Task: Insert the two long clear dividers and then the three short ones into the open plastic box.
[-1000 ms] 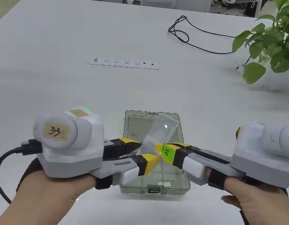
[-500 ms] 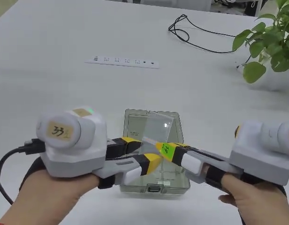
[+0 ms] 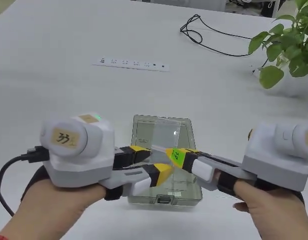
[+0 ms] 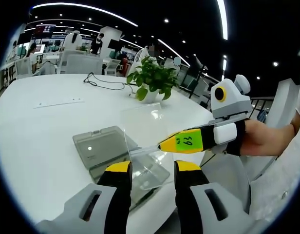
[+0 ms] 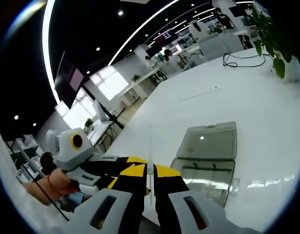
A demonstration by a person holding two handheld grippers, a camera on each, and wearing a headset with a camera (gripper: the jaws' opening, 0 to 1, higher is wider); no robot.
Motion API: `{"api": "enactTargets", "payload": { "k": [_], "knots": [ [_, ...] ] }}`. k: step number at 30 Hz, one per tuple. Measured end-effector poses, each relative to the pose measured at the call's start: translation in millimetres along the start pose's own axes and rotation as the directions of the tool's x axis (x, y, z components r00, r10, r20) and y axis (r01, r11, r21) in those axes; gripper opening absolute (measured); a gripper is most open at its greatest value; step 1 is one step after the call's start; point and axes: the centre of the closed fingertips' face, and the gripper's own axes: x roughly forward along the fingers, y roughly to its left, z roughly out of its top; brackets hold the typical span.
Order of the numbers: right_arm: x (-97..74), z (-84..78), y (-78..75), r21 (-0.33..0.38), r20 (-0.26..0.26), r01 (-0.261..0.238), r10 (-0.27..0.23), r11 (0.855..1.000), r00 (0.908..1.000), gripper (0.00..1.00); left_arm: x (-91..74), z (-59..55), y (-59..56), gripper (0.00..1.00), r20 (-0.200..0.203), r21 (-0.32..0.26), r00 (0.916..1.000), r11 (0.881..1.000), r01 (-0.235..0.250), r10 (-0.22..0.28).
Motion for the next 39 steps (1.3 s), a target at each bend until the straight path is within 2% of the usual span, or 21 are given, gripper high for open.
{"api": "enactTargets", "payload": {
  "k": [3, 11, 16, 23, 30, 32, 33, 39],
  "knots": [
    [0.3, 0.3, -0.9, -0.001, -0.005, 0.002, -0.002, 1.000, 1.0000, 0.06, -1.6, 2.6, 2.0, 0.32, 0.014, -0.002, 0.9999, 1.000, 0.009, -0.009],
    [-4.9, 8.8, -3.2, -0.002, 0.002, 0.011, -0.011, 1.000, 0.9999, 0.06, -6.7, -0.4, 9.5, 0.35, 0.007, 0.020, 1.0000, 1.000, 0.001, -0.001],
    [-7.3, 14.5, -11.8, -0.009, -0.008, 0.034, -0.034, 0.999, 0.9994, 0.06, -11.4, -3.6, 11.8, 0.40, 0.000, 0.041, 0.9999, 0.999, 0.013, -0.013],
    [-9.3, 17.5, -21.0, -0.009, -0.049, 0.060, -0.061, 0.998, 0.9969, 0.06, -18.9, -11.2, 16.8, 0.50, -0.021, 0.074, 0.9995, 0.997, 0.025, -0.023],
    [-11.4, 16.5, -32.7, 0.003, -0.114, 0.101, -0.100, 0.995, 0.9884, 0.07, -27.5, -19.3, 19.5, 0.59, -0.042, 0.113, 0.9981, 0.992, 0.049, -0.044],
    [-12.0, 15.9, -35.0, 0.007, -0.132, 0.113, -0.111, 0.994, 0.9850, 0.07, -29.4, -24.0, 21.1, 0.62, -0.059, 0.130, 0.9972, 0.990, 0.053, -0.046],
    [-12.6, 14.0, -36.5, -0.001, -0.153, 0.122, -0.121, 0.993, 0.9808, 0.07, -30.2, -24.6, 20.9, 0.63, -0.059, 0.134, 0.9971, 0.989, 0.055, -0.048],
    [-14.3, 12.6, -45.7, 0.001, -0.198, 0.175, -0.172, 0.985, 0.9651, 0.07, -35.7, -32.0, 24.6, 0.72, -0.083, 0.165, 0.9949, 0.984, 0.072, -0.058]
  ]
}}
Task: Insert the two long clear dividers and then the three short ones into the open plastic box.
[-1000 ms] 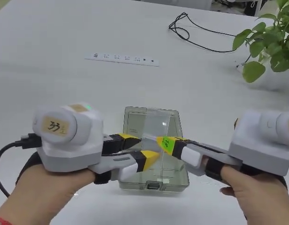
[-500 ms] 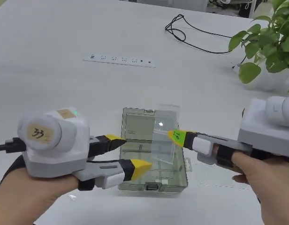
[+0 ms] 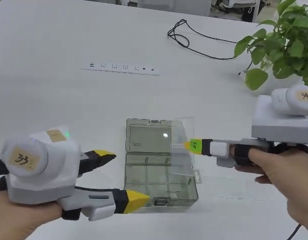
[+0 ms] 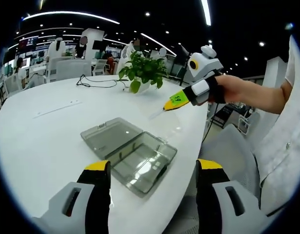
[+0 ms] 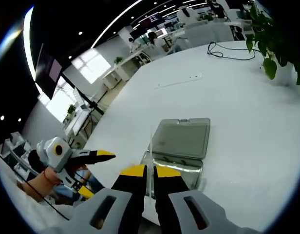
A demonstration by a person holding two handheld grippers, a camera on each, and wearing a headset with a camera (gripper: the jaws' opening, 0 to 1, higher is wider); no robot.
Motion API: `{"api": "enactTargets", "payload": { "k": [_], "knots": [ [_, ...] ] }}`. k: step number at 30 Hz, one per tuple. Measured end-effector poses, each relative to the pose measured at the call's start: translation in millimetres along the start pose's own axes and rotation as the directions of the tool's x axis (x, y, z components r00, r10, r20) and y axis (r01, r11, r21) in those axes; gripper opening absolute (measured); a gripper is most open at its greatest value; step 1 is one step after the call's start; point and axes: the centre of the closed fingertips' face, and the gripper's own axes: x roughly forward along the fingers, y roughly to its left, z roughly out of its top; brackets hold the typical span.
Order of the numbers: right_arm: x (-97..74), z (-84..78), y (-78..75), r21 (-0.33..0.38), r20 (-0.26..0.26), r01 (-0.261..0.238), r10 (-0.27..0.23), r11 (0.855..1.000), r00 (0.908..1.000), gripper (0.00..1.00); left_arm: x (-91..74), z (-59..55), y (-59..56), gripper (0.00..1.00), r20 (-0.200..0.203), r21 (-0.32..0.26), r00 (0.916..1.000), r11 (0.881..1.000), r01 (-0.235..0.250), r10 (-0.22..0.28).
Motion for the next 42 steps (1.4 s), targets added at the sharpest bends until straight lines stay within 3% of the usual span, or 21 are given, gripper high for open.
{"api": "enactTargets", "payload": {
  "k": [6, 10, 17, 24, 26, 36, 42],
  "knots": [
    [5.0, -6.2, -5.6, 0.026, -0.069, 0.046, -0.044, 0.999, 0.9966, 0.07, -2.4, -4.6, 2.2, 0.78, -0.007, 0.022, 0.9998, 1.000, 0.019, -0.019],
    [9.6, -12.2, -11.2, 0.032, -0.126, 0.089, -0.085, 0.995, 0.9884, 0.07, -3.2, -8.2, 3.7, 0.82, -0.011, 0.038, 0.9996, 0.999, 0.027, -0.027],
    [15.5, -18.5, -18.8, 0.054, -0.205, 0.150, -0.136, 0.987, 0.9694, 0.07, -4.5, -17.0, 3.9, 0.86, -0.027, 0.061, 0.9982, 0.997, 0.055, -0.053],
    [20.1, -34.6, -24.7, 0.092, -0.293, 0.204, -0.169, 0.975, 0.9411, 0.07, -2.7, -21.9, 4.9, 0.87, -0.029, 0.076, 0.9951, 0.992, 0.096, -0.094],
    [23.5, -38.3, -33.1, 0.095, -0.308, 0.216, -0.178, 0.972, 0.9348, 0.07, -2.6, -22.7, 5.4, 0.87, -0.029, 0.076, 0.9947, 0.992, 0.101, -0.099],
    [32.9, -48.6, -45.3, 0.127, -0.371, 0.258, -0.196, 0.958, 0.9078, 0.07, -2.3, -24.2, 4.9, 0.86, -0.011, 0.075, 0.9923, 0.989, 0.124, -0.123],
    [42.7, -54.8, -52.4, 0.141, -0.379, 0.266, -0.197, 0.954, 0.9043, 0.07, -2.8, -25.7, 3.7, 0.86, -0.004, 0.063, 0.9916, 0.990, 0.129, -0.129]
  ]
}}
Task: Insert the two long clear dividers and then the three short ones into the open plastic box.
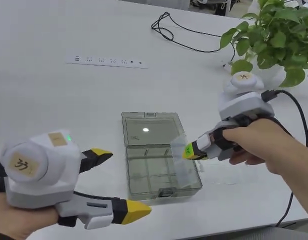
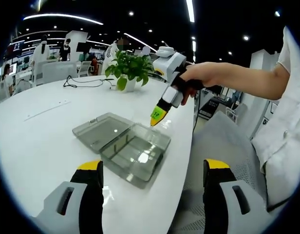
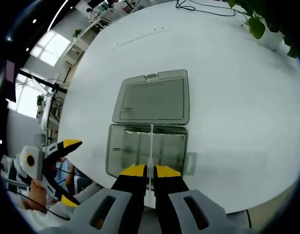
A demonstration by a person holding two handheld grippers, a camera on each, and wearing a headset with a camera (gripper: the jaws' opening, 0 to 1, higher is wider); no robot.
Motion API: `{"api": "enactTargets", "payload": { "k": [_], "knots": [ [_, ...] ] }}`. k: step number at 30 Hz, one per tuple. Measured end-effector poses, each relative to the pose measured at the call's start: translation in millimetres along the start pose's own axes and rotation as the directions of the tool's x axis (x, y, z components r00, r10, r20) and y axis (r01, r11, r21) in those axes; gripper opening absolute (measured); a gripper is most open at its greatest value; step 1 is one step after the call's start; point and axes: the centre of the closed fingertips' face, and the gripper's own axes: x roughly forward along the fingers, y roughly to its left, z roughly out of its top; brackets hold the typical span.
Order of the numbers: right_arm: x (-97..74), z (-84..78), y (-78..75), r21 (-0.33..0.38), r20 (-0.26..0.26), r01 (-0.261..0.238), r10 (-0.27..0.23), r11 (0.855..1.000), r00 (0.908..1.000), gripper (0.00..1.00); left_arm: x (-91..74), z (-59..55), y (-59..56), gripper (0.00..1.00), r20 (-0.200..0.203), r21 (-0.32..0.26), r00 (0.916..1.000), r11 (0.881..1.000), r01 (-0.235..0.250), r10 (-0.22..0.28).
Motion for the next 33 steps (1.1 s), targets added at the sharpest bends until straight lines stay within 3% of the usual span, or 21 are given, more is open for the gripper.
{"api": "enactTargets", "payload": {
  "k": [25, 33],
  "knots": [
    [17.8, -1.9, -15.5, 0.028, -0.007, 0.018, -0.018, 0.999, 0.9998, 0.07, 4.3, 3.3, -0.7, 0.84, 0.016, -0.026, 0.9998, 1.000, 0.011, -0.010],
    [17.4, -8.7, -8.5, 0.033, 0.003, 0.020, -0.020, 0.999, 0.9998, 0.06, 5.1, 2.4, -1.3, 0.84, 0.018, -0.032, 0.9997, 0.999, 0.015, -0.014]
  ]
}}
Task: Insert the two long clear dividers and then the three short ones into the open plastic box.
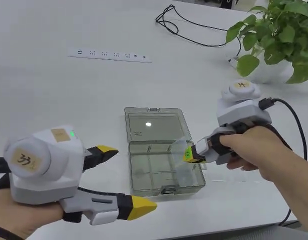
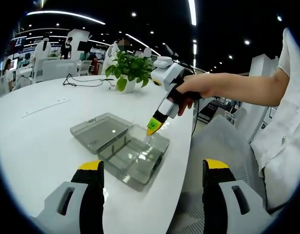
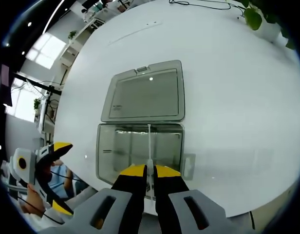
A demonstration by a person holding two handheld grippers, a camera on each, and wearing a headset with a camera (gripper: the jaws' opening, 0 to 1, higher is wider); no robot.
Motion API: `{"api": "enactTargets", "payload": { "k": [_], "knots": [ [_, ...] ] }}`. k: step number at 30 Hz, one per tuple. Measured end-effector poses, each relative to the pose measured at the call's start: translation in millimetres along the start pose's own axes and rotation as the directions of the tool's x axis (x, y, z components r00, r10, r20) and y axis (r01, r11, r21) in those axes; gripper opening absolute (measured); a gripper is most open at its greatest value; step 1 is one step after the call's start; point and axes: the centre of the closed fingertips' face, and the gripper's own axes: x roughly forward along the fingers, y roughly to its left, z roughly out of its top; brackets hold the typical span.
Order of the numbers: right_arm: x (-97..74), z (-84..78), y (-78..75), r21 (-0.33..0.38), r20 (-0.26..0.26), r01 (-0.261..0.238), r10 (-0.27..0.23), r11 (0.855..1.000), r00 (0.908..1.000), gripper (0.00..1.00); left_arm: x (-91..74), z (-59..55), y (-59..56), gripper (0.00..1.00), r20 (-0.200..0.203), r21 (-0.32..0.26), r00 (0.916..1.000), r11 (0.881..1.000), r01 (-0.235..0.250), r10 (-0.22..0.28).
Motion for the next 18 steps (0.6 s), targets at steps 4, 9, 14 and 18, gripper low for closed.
{"api": "enactTargets", "payload": {
  "k": [4, 9, 14, 18],
  "knots": [
    [-2.4, -4.3, 5.9, 0.011, 0.010, -0.005, 0.004, 1.000, 0.9999, 0.06, 0.6, 0.4, -0.6, 0.84, 0.001, -0.001, 1.0000, 1.000, 0.003, -0.003],
    [-1.9, -0.3, 4.8, 0.021, 0.023, -0.011, 0.011, 1.000, 0.9997, 0.06, 1.1, 1.0, -1.6, 0.84, 0.003, -0.001, 1.0000, 1.000, 0.007, -0.007],
    [-4.2, 3.8, 5.8, 0.032, 0.048, -0.018, 0.016, 0.999, 0.9987, 0.06, 1.2, 1.7, -0.7, 0.84, 0.008, -0.005, 0.9999, 1.000, 0.009, -0.009],
    [-6.1, 4.4, 6.3, 0.045, 0.063, -0.021, 0.018, 0.999, 0.9978, 0.06, 1.6, 2.3, -0.7, 0.84, 0.007, -0.004, 0.9999, 1.000, 0.013, -0.013]
  ]
}}
